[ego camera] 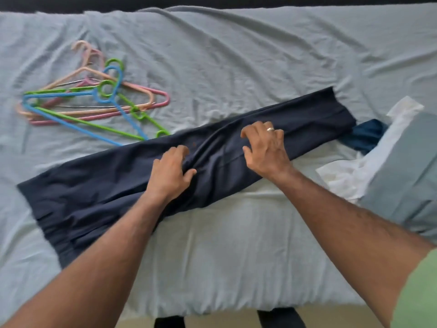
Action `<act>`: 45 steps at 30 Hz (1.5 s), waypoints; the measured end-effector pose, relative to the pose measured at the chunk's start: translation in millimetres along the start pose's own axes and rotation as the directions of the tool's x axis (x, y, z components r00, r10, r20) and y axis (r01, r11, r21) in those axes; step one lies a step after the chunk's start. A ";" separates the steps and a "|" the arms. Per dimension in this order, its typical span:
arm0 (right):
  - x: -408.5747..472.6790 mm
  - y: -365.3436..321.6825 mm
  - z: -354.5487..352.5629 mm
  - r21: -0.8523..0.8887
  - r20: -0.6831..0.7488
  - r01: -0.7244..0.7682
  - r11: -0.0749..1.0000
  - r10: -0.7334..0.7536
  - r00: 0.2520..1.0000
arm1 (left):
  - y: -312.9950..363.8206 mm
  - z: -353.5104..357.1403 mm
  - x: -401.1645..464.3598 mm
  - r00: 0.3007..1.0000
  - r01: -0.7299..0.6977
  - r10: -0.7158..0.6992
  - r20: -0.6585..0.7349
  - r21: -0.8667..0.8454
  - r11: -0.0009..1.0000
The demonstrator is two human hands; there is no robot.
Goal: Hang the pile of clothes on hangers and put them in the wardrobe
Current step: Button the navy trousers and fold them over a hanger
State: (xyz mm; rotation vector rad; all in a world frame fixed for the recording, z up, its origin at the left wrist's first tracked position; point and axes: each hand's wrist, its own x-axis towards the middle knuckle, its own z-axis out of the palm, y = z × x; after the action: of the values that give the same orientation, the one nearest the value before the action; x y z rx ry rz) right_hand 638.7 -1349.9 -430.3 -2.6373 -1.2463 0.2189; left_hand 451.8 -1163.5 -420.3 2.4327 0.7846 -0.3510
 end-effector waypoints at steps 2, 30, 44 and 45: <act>-10.4 -47.5 10.9 0.032 0.065 0.097 0.995 -0.099 0.993 | -36.4 -13.0 -42.8 0.999 -0.040 0.038 0.025 0.070 0.997; 22.8 -235.2 42.3 0.322 0.308 0.261 0.910 -0.362 0.880 | -294.1 -153.5 -229.2 0.898 0.421 -0.362 0.250 -0.726 0.544; 93.7 -203.7 56.0 -0.018 0.597 0.055 0.998 -0.034 0.802 | -324.3 -116.5 -105.4 0.617 0.462 -0.762 -0.195 -0.694 0.552; 91.3 -198.3 54.8 0.027 0.551 0.073 0.997 -0.075 0.831 | -321.3 -114.5 -104.6 0.608 0.479 -0.765 -0.211 -0.672 0.565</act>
State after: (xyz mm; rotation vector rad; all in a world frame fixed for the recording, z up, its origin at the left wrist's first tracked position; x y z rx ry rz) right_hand 536.5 -1149.5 -436.2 -2.5971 -1.4922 1.0337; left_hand 183.9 -928.0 -422.4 1.5723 1.7563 0.2483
